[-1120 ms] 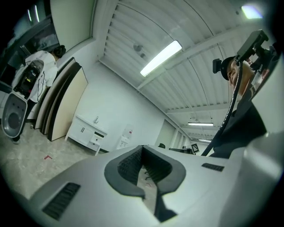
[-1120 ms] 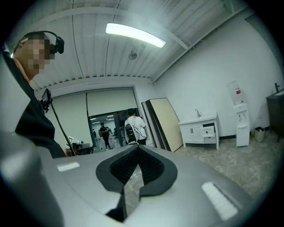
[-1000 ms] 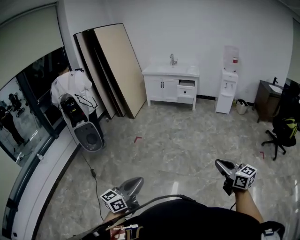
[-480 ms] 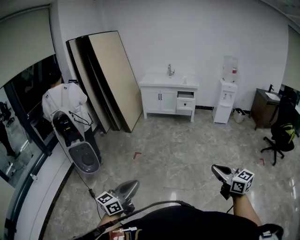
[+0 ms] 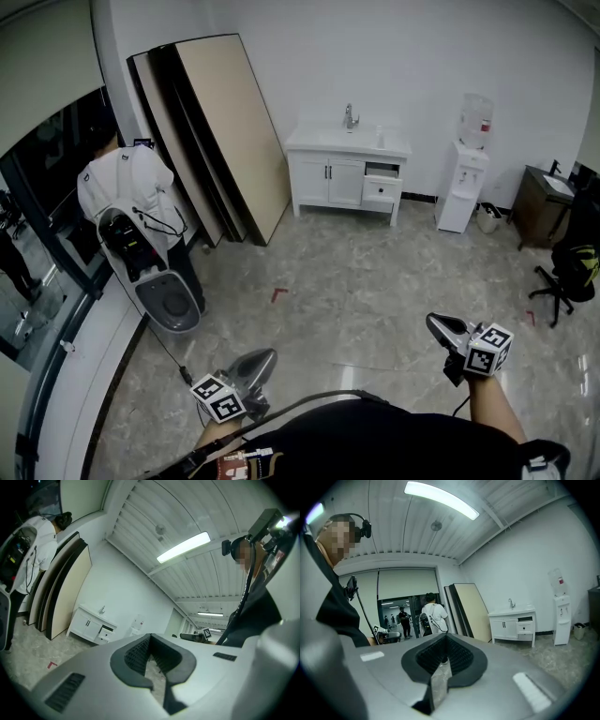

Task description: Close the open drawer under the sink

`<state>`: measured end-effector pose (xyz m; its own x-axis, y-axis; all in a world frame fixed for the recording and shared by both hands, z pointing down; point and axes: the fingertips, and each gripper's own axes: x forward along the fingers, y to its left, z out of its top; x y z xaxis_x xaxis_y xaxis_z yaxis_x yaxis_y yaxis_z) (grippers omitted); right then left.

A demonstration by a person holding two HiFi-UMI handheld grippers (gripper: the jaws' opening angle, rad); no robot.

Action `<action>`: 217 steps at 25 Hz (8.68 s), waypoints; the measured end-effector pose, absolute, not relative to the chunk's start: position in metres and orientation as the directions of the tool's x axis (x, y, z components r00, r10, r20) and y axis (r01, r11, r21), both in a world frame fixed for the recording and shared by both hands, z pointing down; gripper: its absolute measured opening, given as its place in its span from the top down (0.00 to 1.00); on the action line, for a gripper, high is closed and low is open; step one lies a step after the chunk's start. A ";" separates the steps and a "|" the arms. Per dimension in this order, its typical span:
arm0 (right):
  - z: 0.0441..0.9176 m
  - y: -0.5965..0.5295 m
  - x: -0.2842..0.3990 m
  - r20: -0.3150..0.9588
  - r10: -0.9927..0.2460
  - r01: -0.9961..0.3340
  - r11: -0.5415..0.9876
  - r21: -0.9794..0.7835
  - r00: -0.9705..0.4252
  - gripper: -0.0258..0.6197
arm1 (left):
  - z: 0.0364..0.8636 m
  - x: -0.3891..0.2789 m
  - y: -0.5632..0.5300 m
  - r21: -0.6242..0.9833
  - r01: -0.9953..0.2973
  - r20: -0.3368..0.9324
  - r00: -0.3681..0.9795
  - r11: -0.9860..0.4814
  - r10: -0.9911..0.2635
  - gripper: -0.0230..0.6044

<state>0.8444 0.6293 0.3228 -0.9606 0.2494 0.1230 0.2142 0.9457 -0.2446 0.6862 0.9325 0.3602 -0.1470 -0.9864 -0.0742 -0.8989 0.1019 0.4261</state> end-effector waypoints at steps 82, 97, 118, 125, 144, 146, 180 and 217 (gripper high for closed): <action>0.324 0.147 0.142 0.064 0.494 0.458 0.841 -0.288 -0.867 0.96 | 0.353 0.075 0.460 0.418 -0.865 -0.087 -0.343 0.279 -0.935 0.96; 0.317 0.115 0.038 0.050 0.308 0.278 0.908 -0.312 -0.950 0.96 | 0.341 -0.087 0.410 0.387 -0.916 -0.088 -0.152 0.107 -0.984 0.96; 0.319 0.168 -0.159 0.137 0.291 0.242 0.926 -0.291 -0.947 0.96 | 0.365 -0.292 0.452 0.463 -0.884 -0.078 -0.104 0.056 -0.992 0.96; 0.341 0.127 -0.201 0.126 0.369 0.320 0.900 -0.294 -0.921 0.96 | 0.364 -0.319 0.405 0.444 -0.890 -0.075 -0.152 0.104 -0.985 0.96; 0.337 -0.127 -0.265 0.083 0.363 0.326 0.899 -0.291 -0.928 0.96 | 0.346 -0.367 0.160 0.422 -0.897 -0.053 -0.170 0.133 -0.984 0.96; 0.343 -0.143 -0.265 0.085 0.339 0.300 0.904 -0.306 -0.937 0.96 | 0.346 -0.379 0.147 0.432 -0.892 -0.034 -0.160 0.130 -0.987 0.96; 0.334 -0.172 -0.519 0.175 0.091 0.049 0.973 -0.227 -0.980 0.96 | 0.379 -0.708 0.058 0.497 -0.852 -0.096 0.133 -0.163 -0.986 0.96; 0.339 -0.414 -0.624 0.134 0.081 0.042 0.962 -0.269 -0.988 0.96 | 0.355 -0.796 -0.201 0.473 -0.857 -0.070 0.193 -0.203 -0.979 0.96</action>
